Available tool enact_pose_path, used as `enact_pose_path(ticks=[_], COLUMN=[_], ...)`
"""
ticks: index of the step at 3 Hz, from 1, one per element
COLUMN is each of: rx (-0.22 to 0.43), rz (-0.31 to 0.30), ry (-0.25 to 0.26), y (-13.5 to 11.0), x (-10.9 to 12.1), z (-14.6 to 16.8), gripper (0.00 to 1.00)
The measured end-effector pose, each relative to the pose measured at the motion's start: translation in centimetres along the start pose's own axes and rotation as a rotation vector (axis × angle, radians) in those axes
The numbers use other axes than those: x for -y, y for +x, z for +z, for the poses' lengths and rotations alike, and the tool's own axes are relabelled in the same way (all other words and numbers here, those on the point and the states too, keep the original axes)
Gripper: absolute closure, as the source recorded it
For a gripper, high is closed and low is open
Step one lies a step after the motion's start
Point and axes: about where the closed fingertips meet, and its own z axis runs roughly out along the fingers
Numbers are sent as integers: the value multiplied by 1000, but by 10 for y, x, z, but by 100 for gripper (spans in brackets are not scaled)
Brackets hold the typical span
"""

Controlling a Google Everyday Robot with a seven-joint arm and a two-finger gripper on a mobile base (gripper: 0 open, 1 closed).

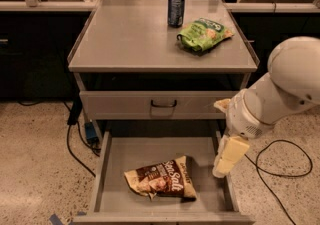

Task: Pick brown chip bag from middle drawer and place on counter

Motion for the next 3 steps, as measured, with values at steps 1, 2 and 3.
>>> enact_pose_path(ticks=[1, 2, 3], rx=[13, -14, -8], rz=[2, 21, 22], ry=[-16, -21, -28], y=[1, 8, 9], x=[-5, -16, -18], z=[34, 93, 102], gripper=[0, 0, 0])
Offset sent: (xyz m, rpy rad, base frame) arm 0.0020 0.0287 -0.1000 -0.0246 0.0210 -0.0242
